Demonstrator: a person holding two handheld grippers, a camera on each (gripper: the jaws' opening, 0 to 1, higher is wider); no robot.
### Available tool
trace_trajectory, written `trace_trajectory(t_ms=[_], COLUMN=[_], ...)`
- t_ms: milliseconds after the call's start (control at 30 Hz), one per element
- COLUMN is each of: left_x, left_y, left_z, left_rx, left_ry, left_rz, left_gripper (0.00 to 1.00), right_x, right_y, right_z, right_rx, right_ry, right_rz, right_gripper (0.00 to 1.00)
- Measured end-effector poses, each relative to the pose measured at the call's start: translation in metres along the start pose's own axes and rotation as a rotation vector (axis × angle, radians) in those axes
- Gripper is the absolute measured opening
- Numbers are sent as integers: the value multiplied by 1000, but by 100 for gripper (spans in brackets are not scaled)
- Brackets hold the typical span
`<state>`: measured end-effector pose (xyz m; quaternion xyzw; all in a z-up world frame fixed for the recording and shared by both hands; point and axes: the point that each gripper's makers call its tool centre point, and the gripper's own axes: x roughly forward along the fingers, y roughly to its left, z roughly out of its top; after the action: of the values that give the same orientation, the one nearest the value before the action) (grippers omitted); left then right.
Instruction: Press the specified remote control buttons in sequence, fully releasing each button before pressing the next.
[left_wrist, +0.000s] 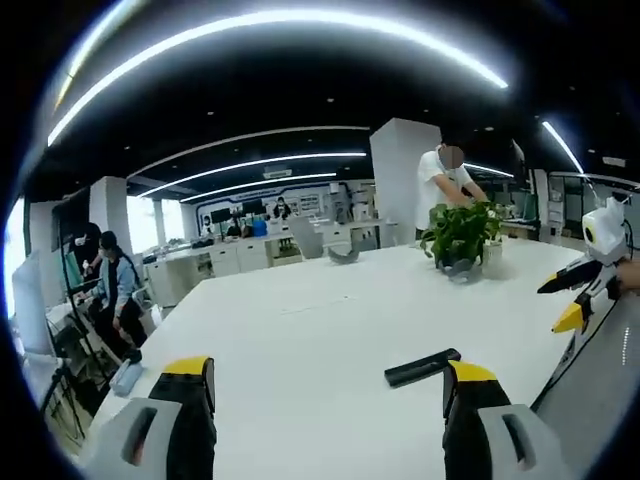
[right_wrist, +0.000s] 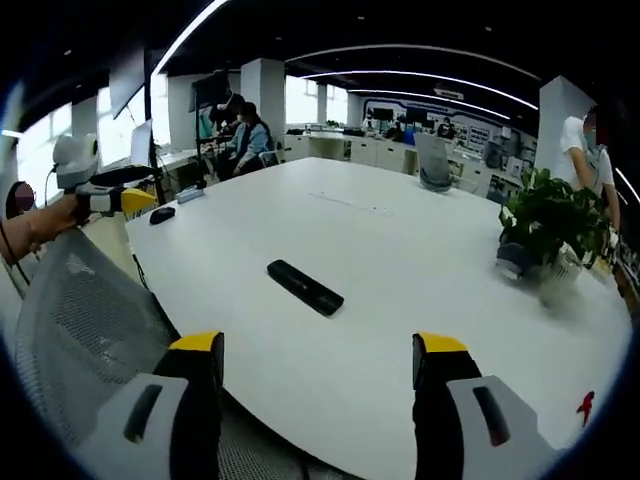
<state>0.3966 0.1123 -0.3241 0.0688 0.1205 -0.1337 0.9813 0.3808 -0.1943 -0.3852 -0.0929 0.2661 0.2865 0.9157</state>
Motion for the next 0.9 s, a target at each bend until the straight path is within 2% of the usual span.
trace_trajectory(t_ms=[200,300,400,467,667,767,900], left_x=[-5,-6,-7,-8,-10,-10,-9], left_y=[-5,-11,-14,-12,-18,-27,-28], left_z=[11,12,13,16,18,18,15], left_rx=[9,34,61,102,129,118,107], left_ry=[-56,-64,-66,-79,-94,-103,-88], left_rz=[-10,-38,-51,-30,-66,-127,-143], left_gripper=[99,99,99,99,100,100,100], right_x=[-1,2,4,4,2,-3,-3], right_y=[-4,4,9,8,6,-5,-9], right_z=[-2,0,-3,-6,-3,3,1], right_rx=[15,-11,-36,-66,-65,-39,3], right_ry=[9,13,33,53,48,16,18], right_rz=[-21,20,27,13,-24,-94,-99], right_gripper=[79,79,79,80,83,80,80])
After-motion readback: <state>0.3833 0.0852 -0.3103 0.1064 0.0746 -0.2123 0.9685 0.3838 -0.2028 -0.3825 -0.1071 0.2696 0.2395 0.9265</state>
